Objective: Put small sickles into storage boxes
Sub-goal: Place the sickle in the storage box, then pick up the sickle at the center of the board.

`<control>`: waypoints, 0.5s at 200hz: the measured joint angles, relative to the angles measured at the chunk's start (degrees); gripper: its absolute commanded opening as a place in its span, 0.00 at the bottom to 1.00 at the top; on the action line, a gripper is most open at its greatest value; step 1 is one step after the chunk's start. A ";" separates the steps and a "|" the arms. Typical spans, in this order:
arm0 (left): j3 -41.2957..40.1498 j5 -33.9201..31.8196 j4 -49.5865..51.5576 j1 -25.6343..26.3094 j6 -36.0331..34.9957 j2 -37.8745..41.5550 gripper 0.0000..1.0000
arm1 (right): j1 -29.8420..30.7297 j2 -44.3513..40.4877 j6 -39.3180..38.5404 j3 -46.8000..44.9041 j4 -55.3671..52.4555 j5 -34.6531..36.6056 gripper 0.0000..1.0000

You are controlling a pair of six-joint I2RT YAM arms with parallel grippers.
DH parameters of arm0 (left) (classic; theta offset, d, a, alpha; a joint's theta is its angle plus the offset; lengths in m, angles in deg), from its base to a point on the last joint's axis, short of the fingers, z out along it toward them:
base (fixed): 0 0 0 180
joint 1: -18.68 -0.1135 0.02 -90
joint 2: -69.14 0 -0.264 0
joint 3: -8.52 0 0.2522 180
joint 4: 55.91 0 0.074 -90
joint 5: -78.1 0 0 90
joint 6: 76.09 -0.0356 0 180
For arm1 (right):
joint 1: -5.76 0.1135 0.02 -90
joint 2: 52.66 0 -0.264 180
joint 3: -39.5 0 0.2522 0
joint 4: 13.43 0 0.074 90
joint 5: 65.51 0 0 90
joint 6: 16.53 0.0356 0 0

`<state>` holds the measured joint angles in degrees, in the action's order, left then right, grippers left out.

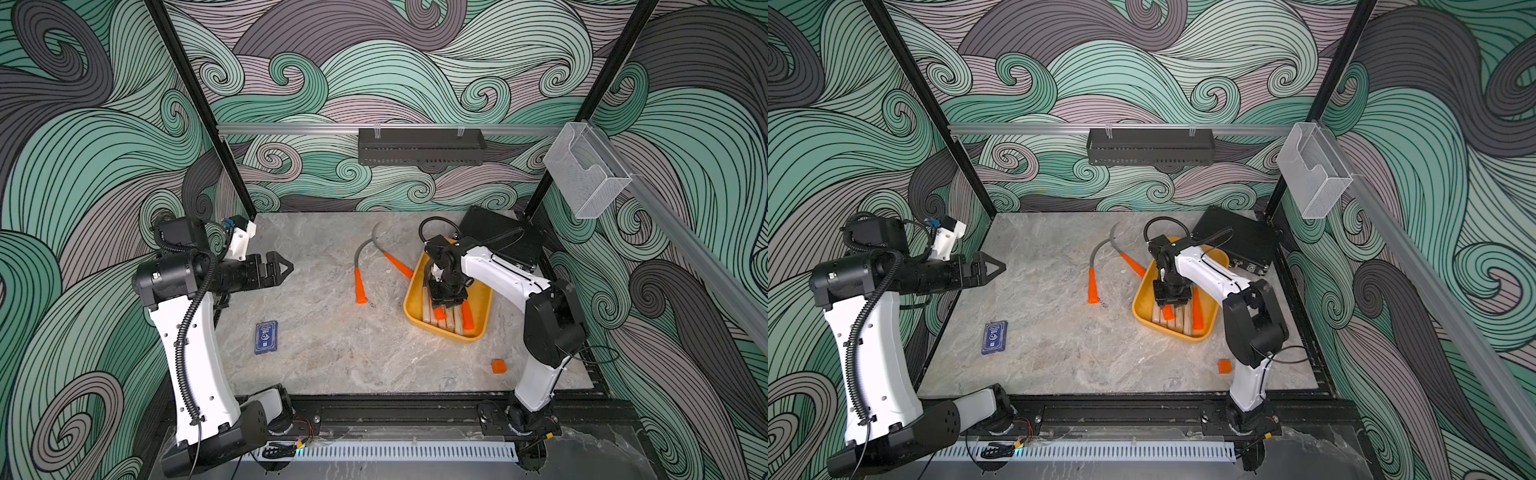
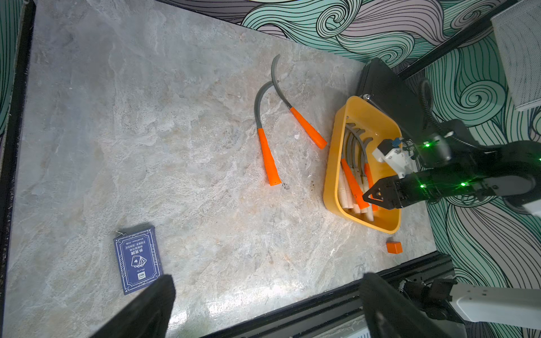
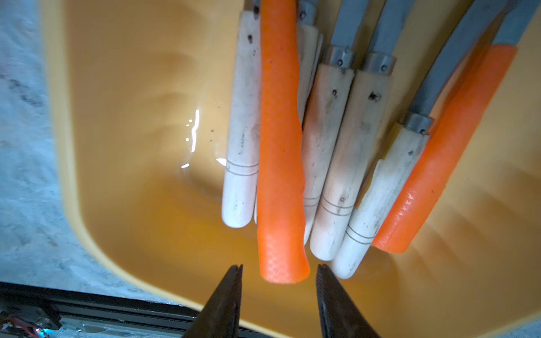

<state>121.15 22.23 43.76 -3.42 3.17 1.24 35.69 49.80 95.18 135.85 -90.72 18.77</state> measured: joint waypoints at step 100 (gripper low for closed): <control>0.00 -0.13 -0.17 0.00 0.13 -0.57 0.98 | 7.76 3.28 -0.48 25.46 -6.60 -3.17 0.45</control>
<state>121.15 22.10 43.58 -3.42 3.30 0.67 43.45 53.08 94.70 161.32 -97.32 15.60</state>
